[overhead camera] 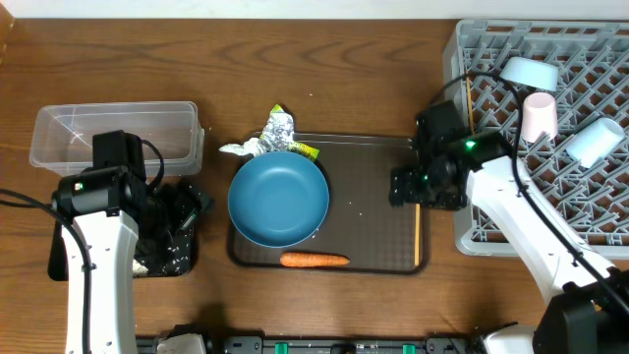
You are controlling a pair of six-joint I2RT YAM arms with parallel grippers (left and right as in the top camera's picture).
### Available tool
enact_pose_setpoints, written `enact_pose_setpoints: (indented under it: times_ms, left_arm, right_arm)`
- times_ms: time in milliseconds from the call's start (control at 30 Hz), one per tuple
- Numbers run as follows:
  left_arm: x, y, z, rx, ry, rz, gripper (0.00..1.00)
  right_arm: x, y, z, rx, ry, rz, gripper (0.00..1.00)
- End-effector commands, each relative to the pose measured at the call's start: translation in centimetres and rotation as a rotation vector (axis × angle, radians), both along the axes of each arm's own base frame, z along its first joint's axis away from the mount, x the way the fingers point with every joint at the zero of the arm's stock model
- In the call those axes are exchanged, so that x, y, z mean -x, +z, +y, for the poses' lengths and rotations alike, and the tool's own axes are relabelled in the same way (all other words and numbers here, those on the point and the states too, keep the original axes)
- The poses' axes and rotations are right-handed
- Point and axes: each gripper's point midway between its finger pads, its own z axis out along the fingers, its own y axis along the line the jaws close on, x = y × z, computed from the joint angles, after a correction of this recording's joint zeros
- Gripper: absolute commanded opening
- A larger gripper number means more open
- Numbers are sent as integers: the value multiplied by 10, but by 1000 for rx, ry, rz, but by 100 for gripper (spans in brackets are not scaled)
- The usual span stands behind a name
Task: Sort waste into correct bins and load items into the dishwasher rack
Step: 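Return the right gripper to the remaining chopstick on the tray, then grasp the second chopstick with the right gripper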
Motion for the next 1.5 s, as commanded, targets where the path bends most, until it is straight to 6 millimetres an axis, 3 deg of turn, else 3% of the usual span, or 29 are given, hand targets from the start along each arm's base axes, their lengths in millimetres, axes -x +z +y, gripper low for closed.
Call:
enact_pose_setpoints:
  times_ms: [0,300,567,900,1200,1467]
  left_arm:
    - [-1,3,3,-13,0,-8,100]
    - [-1,3,3,-13,0,-8,100]
    - [-1,3,3,-13,0,-8,100]
    - [-1,3,3,-13,0,-8,100]
    - [-1,3,3,-13,0,-8,100]
    - [-1,3,3,-13,0,-8,100]
  right_arm:
    - [7,-19,-9,52,-54,23,75]
    - [22,-49,-6,14,-11,44,72]
    - [15,-50,-3,4,-15,15,72]
    - [13,-72,-4,39,-10,52,72]
    - [14,-78,4,61,29,43,72]
    - [14,-80,-4,149,5,25,72]
